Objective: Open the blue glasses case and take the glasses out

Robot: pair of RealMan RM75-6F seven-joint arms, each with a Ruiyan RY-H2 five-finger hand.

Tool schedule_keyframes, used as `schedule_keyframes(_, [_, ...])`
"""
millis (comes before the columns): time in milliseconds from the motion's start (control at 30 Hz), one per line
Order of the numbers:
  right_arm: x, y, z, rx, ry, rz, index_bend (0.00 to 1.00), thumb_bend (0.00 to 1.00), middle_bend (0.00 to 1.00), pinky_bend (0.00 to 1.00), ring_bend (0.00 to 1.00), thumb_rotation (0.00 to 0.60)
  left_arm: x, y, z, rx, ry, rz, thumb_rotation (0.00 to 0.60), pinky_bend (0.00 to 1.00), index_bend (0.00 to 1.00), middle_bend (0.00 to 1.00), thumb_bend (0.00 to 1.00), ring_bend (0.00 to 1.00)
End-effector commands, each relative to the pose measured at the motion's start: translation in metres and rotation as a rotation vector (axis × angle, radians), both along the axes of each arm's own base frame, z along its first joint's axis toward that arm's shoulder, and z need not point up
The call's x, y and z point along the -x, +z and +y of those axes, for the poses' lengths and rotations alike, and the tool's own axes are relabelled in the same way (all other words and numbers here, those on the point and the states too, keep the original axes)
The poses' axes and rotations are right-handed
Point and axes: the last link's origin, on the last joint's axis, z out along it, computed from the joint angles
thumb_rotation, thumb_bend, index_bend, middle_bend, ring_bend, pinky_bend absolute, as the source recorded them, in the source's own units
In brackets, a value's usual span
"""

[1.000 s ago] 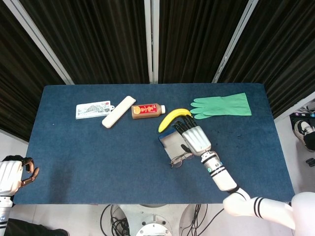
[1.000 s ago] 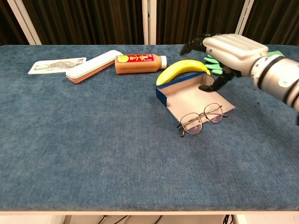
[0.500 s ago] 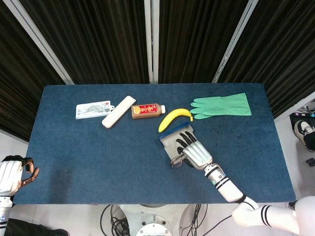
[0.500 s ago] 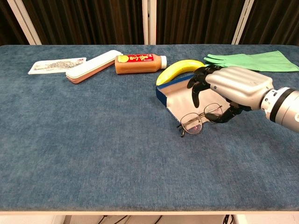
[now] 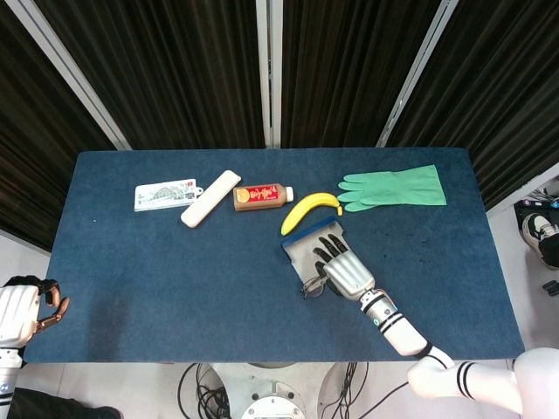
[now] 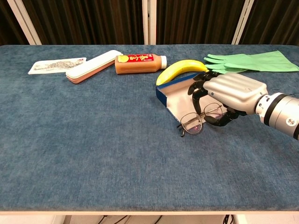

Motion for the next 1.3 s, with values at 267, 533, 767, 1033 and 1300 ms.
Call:
schedule_keyframes(267, [-0.006,0.007,0.001,0.013,0.023,-0.065,0.75,0.51,0.32,0.0,0.0,0.6,0.0,0.0,0.0,0.0,0.0,-0.001,0.6,0.43,0.71,0.68,0.33,0.49])
schedule_keyframes(533, [-0.042,0.023,0.006,-0.017,0.153,-0.117,0.78,0.52,0.34,0.0,0.0,0.6,0.0,0.0,0.0,0.0,0.0,0.002,0.6,0.43,0.71,0.68,0.33,0.49])
schedule_keyframes(767, [-0.084,-0.008,0.008,-0.103,0.256,-0.078,0.75,0.51,0.32,0.0,0.0,0.6,0.0,0.0,0.0,-0.002,0.001,-0.001,0.6,0.43,0.71,0.68,0.33,0.49])
schedule_keyframes(1033, [-0.105,-0.042,0.008,-0.141,0.315,-0.012,0.5,0.41,0.22,0.0,0.0,0.6,0.0,0.0,0.0,0.0,0.001,-0.005,0.6,0.43,0.71,0.68,0.33,0.49])
schedule_keyframes(1300, [-0.097,-0.025,0.011,-0.09,0.289,0.032,0.0,0.22,0.08,0.0,0.0,0.6,0.001,0.0,0.0,0.001,0.0,-0.004,0.6,0.43,0.71,0.68,0.33,0.49])
